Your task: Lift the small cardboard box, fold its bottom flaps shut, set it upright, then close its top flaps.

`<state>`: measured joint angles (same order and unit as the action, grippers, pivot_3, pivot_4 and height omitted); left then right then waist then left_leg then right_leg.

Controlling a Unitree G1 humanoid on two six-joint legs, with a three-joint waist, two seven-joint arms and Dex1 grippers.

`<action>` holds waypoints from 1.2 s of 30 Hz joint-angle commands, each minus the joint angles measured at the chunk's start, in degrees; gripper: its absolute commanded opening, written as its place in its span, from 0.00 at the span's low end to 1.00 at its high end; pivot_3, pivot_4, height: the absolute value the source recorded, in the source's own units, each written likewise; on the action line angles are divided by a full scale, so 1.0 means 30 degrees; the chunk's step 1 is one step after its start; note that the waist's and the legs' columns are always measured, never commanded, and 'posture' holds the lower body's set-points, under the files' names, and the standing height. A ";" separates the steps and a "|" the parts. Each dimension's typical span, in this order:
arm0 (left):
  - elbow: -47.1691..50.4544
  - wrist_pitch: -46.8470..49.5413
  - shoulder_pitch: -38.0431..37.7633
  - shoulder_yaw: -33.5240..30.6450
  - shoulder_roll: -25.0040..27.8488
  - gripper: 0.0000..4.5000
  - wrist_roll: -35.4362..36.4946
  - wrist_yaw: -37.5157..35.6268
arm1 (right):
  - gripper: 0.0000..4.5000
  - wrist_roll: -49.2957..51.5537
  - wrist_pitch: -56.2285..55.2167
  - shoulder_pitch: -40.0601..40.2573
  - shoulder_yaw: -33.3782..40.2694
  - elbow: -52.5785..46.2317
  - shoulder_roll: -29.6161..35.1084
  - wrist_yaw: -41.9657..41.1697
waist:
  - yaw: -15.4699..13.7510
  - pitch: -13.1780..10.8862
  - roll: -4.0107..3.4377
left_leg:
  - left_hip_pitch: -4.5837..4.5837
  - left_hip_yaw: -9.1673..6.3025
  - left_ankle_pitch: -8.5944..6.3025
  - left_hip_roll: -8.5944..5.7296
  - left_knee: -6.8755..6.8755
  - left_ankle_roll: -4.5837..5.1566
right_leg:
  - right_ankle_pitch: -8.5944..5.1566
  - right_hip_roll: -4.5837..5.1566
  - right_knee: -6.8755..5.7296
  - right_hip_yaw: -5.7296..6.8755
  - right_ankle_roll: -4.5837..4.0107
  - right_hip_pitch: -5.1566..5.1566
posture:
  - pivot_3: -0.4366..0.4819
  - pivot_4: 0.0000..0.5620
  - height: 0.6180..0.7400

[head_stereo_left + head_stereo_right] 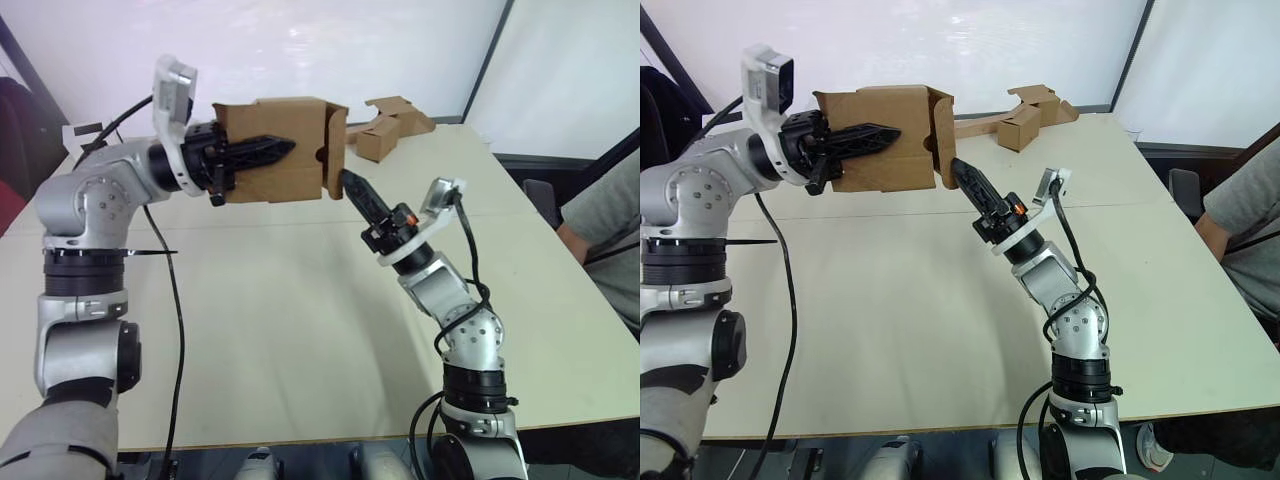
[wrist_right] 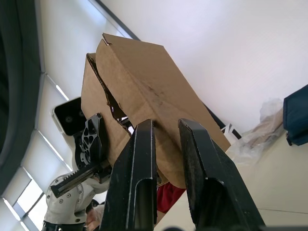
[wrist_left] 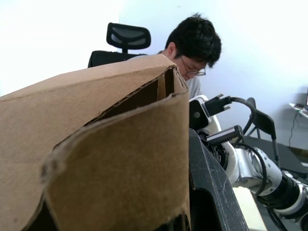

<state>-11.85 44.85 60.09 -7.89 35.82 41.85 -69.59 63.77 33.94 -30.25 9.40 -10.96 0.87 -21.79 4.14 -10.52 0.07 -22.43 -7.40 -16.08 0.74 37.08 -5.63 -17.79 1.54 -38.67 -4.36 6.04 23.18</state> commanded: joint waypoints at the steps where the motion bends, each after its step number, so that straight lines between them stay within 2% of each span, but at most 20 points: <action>1: 0.0263 -0.0368 0.0253 -0.0206 0.0003 0.00 0.0130 -0.0118 | 0.17 0.0084 -0.0331 -0.0533 -0.0054 -0.0414 -0.0317 0.0114 | 0.0000 0.0000 0.0000 | 0.0000 0.0001 0.0001 0.0000 0.0000 -0.0002 | 0.0000 0.0000 0.0000 0.0000 0.0000 0.0000 | 0.48 0.27 1.00; 19: 0.0186 -0.0455 0.0142 -0.0180 0.0071 0.00 -0.0110 0.0010 | 0.17 -0.0184 0.0133 -0.0947 -0.1444 -0.0749 -0.0880 -0.0396 | 0.0004 0.0000 0.0000 | 0.0000 0.0000 0.0001 0.0000 0.0000 -0.0002 | 0.0000 0.0000 0.0000 0.0000 0.0000 0.0001 | 0.48 0.27 1.00; 26: 0.0170 -0.0525 0.0093 -0.0212 0.0042 0.00 -0.0194 0.0077 | 0.17 0.0773 0.0106 -0.1301 -0.1164 -0.0815 -0.2042 0.0446 | 0.0015 0.0000 0.0000 | 0.0000 -0.0001 0.0001 0.0000 -0.0002 -0.0003 | 0.0000 0.0000 -0.0002 0.0000 0.0000 0.0004 | 0.48 0.27 1.00; 32: 0.0126 -0.0619 0.0074 -0.0260 0.0013 0.00 -0.0208 0.0194 | 0.17 0.1106 0.0585 -0.0787 -0.1738 -0.1191 -0.2522 0.0667 | -0.0005 0.0000 0.0000 | 0.0000 -0.0001 0.0004 0.0000 -0.0001 -0.0007 | 0.0000 0.0002 -0.0003 0.0000 0.0000 0.0004 | 0.48 0.27 1.00; 36: 0.0145 -0.0619 0.0049 -0.0289 0.0040 0.00 -0.0189 0.0228 | 0.17 0.0817 0.0849 -0.0390 -0.1863 -0.1373 -0.2121 0.0489 | 0.0010 0.0000 0.0000 | 0.0000 -0.0002 0.0002 0.0000 -0.0002 -0.0005 | 0.0000 0.0000 -0.0003 0.0000 0.0000 0.0005 | 0.48 0.27 1.00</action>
<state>-12.32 44.04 59.76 -7.85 35.73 41.16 -69.35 65.80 34.97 -31.42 6.79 -12.30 -5.59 -19.40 4.18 -10.52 0.06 -22.43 -7.41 -16.08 0.74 37.07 -5.64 -17.79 1.54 -38.68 -4.36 6.04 23.20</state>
